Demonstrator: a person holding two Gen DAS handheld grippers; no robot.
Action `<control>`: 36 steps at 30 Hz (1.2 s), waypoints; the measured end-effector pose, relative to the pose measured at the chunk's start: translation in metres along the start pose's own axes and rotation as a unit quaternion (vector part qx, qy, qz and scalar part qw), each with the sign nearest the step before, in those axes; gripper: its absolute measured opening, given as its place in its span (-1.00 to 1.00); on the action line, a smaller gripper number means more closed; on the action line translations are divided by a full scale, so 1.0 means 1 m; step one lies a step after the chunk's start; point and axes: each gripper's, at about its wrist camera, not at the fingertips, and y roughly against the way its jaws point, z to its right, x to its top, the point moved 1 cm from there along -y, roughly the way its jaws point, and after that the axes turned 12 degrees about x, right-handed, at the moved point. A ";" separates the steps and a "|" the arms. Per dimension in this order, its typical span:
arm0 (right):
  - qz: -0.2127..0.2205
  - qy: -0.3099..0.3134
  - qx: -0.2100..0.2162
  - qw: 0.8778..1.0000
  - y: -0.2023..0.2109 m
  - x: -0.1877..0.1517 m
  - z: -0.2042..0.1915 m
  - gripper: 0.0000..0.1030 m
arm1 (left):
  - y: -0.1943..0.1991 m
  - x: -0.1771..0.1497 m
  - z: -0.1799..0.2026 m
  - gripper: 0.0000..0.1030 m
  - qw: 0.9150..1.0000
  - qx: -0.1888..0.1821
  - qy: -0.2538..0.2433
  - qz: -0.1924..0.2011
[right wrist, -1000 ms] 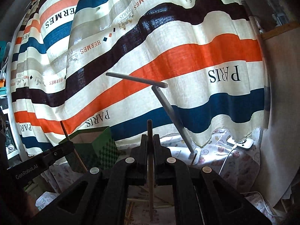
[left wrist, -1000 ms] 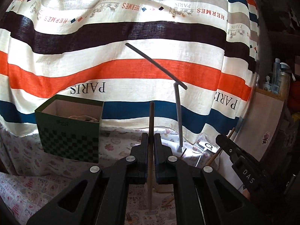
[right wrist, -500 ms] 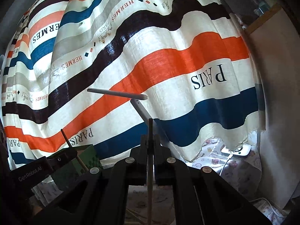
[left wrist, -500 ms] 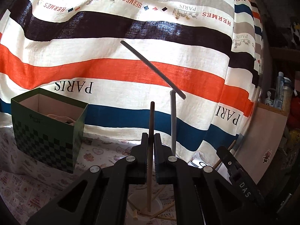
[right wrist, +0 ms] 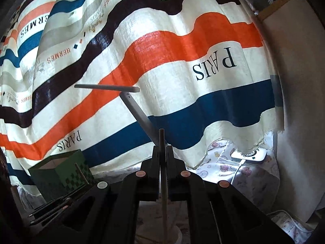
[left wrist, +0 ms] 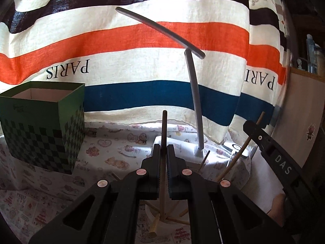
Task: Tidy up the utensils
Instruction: 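Lift both held sticks upright and carry them over the cup, then open both tools to drop the sticks into the cup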
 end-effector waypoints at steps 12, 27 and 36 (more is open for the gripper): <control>-0.118 -0.002 -0.038 0.992 -0.039 -0.017 0.010 -0.88 | -0.015 -0.016 0.002 -0.90 0.999 0.030 -0.022 -0.020; -0.197 -0.022 0.028 0.980 -0.060 -0.032 0.007 -0.88 | 0.005 -0.006 -0.027 -0.41 0.997 0.066 -0.029 0.005; -0.196 -0.018 0.040 0.980 -0.052 -0.027 -0.002 -0.79 | 0.033 -0.002 -0.057 0.19 0.995 0.096 -0.024 0.028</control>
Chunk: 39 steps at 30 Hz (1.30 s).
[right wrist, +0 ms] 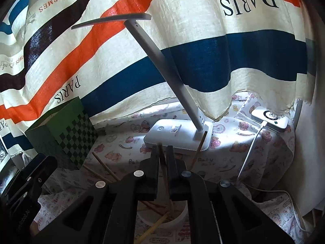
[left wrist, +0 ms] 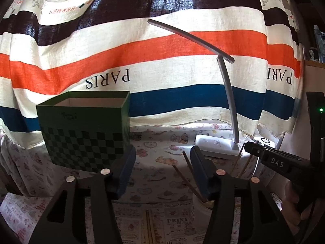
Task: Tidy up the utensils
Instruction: 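Open both tools to drop the sticks into the cup, then withdraw both open tools from the cup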
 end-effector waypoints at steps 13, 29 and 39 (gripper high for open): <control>0.073 0.025 0.054 0.996 0.059 0.003 -0.040 0.00 | 0.060 0.009 -0.065 0.75 0.996 0.061 0.019 0.062; 0.111 0.125 0.012 0.986 0.139 -0.059 -0.096 0.22 | 0.131 -0.025 -0.101 0.99 0.989 0.082 0.023 0.122; 0.073 0.060 -0.008 0.995 0.118 -0.103 -0.069 0.34 | 0.114 -0.073 -0.116 0.99 0.994 0.084 0.021 0.067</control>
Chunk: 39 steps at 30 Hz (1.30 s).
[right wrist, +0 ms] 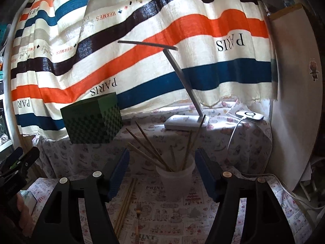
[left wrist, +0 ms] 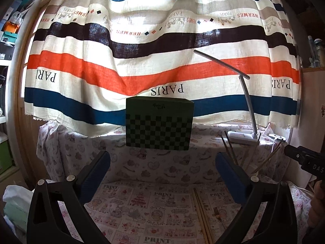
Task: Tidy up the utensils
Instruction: 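Withdraw both open tools from the cup, then lower both open tools toward the remaining sticks beside the fork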
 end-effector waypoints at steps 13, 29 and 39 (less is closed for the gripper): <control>-0.056 -0.013 0.002 0.998 -0.032 -0.040 0.007 0.34 | -0.028 -0.035 0.000 0.99 0.998 0.011 -0.001 -0.065; -0.110 -0.059 -0.016 0.992 -0.049 -0.057 0.035 0.34 | -0.081 -0.083 0.059 -0.20 0.947 -0.061 -0.068 -0.308; -0.138 -0.073 -0.016 0.988 -0.058 -0.065 0.039 0.34 | -0.089 -0.124 0.092 -0.48 0.905 -0.115 -0.074 -0.403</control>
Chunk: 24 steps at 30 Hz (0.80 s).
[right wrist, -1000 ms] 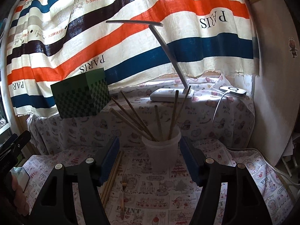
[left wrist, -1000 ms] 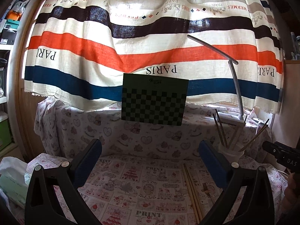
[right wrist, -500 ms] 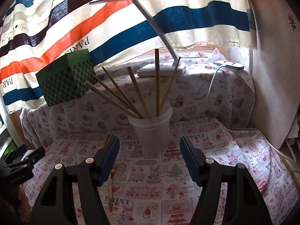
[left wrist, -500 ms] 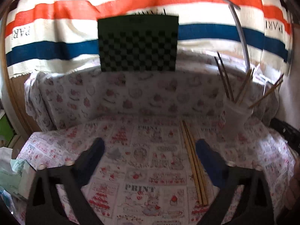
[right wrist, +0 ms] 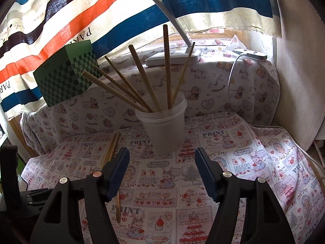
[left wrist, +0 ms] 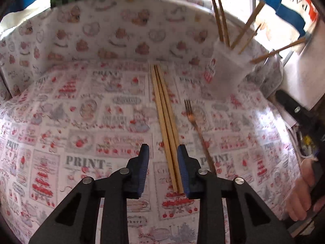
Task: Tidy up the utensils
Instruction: 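Lower both open tools toward the remaining sticks beside the fork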
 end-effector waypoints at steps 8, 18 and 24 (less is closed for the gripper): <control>-0.004 -0.005 0.000 1.000 0.001 0.001 0.003 0.34 | -0.006 -0.005 0.005 -0.61 1.000 0.017 0.002 -0.004; -0.004 -0.004 0.000 1.000 0.002 0.001 0.003 0.34 | -0.010 -0.008 0.011 -0.63 0.997 0.069 -0.026 0.007; -0.003 -0.004 0.001 1.000 0.002 0.001 0.004 0.34 | -0.013 -0.007 0.012 -0.63 0.999 0.044 -0.025 -0.009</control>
